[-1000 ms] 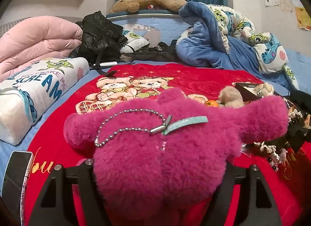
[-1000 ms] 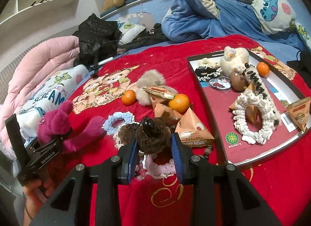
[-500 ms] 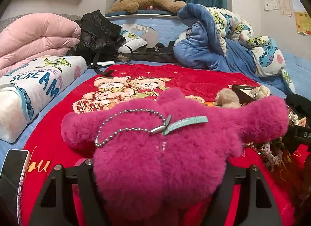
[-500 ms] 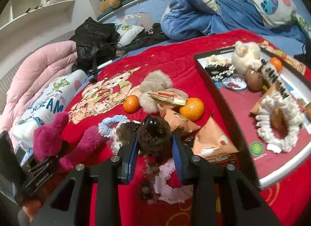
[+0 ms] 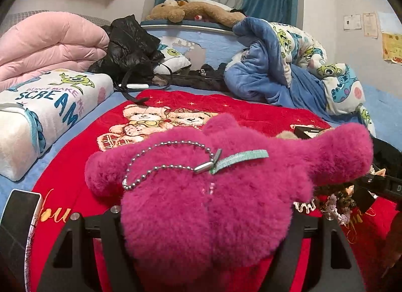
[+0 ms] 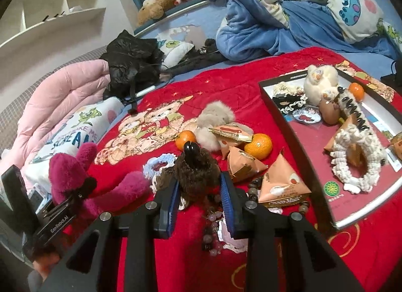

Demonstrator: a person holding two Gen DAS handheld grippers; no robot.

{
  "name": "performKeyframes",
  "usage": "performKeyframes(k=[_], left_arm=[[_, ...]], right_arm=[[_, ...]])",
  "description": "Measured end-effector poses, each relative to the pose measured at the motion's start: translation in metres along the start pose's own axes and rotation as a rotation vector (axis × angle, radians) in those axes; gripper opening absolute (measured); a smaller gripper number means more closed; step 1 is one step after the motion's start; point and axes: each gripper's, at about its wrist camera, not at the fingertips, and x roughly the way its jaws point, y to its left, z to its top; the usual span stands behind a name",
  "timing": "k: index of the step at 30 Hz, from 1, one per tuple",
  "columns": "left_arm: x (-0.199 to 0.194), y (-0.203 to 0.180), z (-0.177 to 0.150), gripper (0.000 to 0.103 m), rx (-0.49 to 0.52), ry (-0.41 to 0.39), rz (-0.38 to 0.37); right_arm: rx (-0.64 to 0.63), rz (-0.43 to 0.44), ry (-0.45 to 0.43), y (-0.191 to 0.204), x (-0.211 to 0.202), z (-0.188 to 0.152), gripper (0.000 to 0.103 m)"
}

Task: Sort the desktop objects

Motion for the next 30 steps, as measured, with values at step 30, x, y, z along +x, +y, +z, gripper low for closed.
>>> performKeyframes(k=[30], left_arm=[[-0.067,-0.26,-0.007,0.076,0.263,-0.014,-0.406]], right_arm=[[0.175,-0.078,-0.225,-0.141,-0.166,-0.004,0.029]])
